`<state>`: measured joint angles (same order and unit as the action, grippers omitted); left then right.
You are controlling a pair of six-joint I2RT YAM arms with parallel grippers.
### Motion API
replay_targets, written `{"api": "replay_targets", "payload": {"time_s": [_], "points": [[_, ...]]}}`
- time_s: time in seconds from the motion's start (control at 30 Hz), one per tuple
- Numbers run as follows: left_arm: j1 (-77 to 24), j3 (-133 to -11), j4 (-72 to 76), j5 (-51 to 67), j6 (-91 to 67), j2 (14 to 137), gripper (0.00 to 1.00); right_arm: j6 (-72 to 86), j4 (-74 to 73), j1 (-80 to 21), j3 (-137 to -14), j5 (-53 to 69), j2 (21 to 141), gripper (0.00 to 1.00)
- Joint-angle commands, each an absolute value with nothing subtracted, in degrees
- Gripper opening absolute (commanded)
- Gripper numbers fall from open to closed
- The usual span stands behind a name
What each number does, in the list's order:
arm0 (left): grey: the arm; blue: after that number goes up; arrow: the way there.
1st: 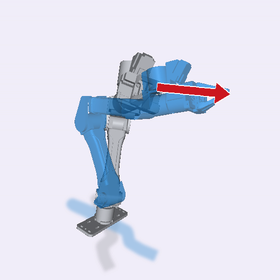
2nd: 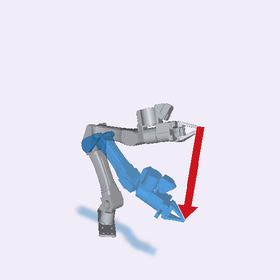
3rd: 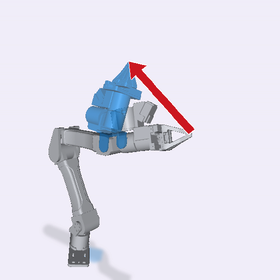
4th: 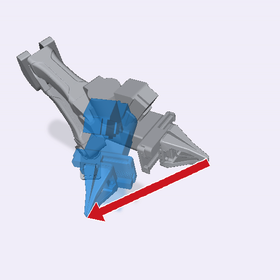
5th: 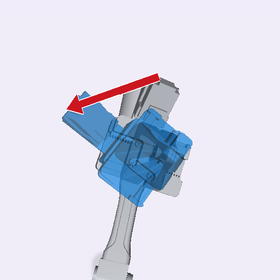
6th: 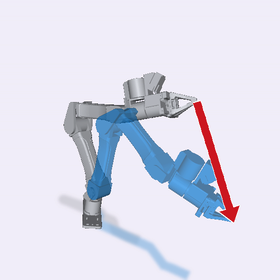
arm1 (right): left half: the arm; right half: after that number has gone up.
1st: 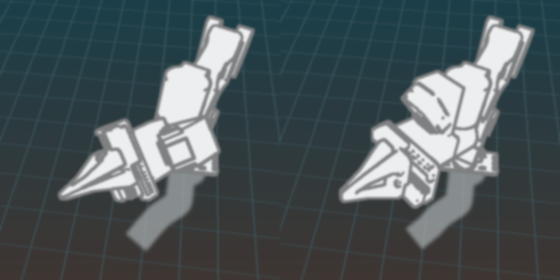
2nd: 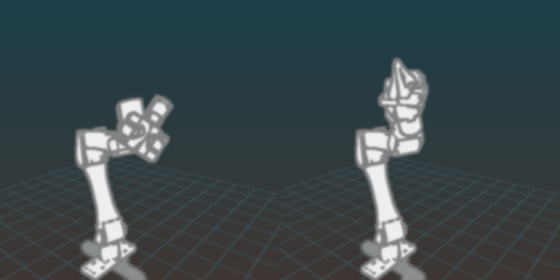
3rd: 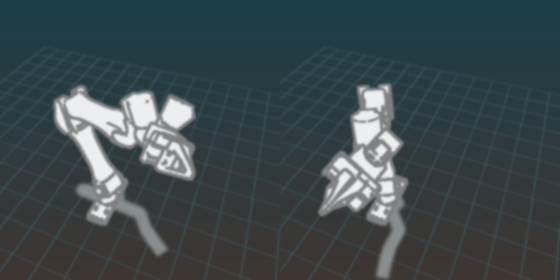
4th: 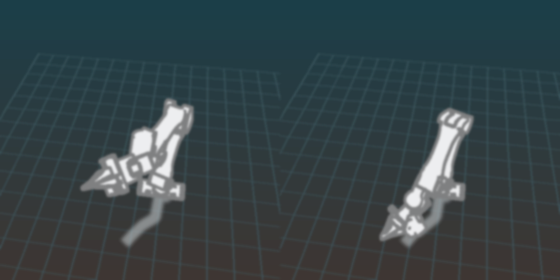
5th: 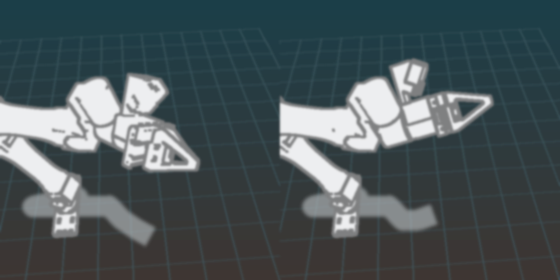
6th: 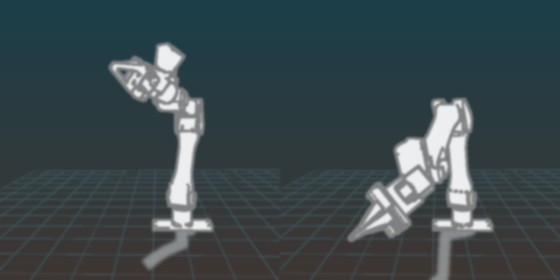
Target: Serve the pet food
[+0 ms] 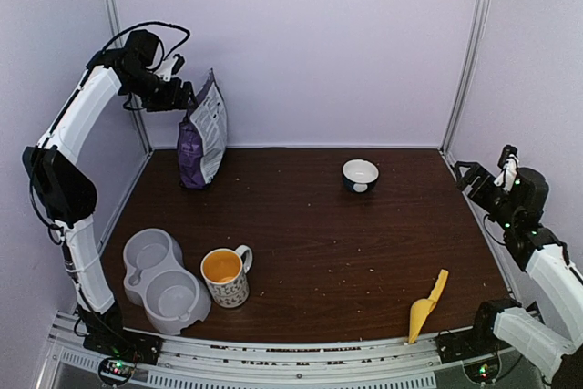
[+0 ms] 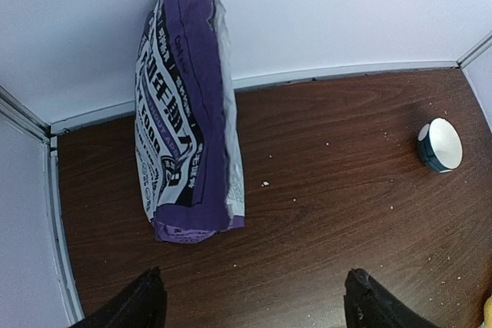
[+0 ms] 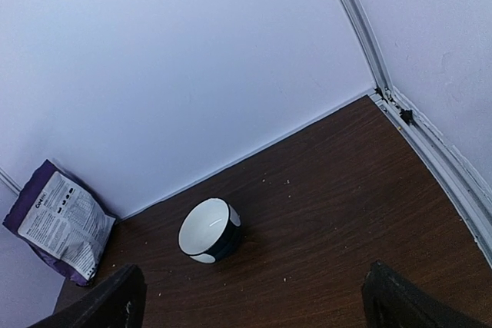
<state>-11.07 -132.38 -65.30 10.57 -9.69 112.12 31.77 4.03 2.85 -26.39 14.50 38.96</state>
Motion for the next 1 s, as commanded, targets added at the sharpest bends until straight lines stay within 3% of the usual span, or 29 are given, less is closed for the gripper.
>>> {"api": "replay_targets", "payload": {"time_s": [0.0,0.13,0.33,0.47,0.63,0.97], "points": [[-11.6,-131.8,-62.0,10.4,-13.1,111.4,0.80,32.2,5.8,2.5,-25.4,15.6,38.7,1.00],[-11.7,-131.3,-61.1,12.7,-13.5,110.5,0.68,31.8,5.4,2.5,-25.1,15.4,38.1,1.00],[-9.0,-118.3,-54.7,8.0,-9.7,95.3,0.81,30.6,2.9,2.5,-24.8,13.7,36.0,1.00],[1.5,-110.4,-49.7,16.4,-9.1,89.4,0.84,31.2,3.8,2.5,-23.7,13.9,35.4,1.00],[7.2,-101.9,-39.5,21.7,-1.1,89.3,0.88,31.6,4.3,2.5,-24.1,15.0,36.7,1.00],[7.5,-88.4,-20.7,32.9,14.4,95.1,0.85,31.0,1.0,2.5,-24.1,12.8,33.3,1.00]]}}
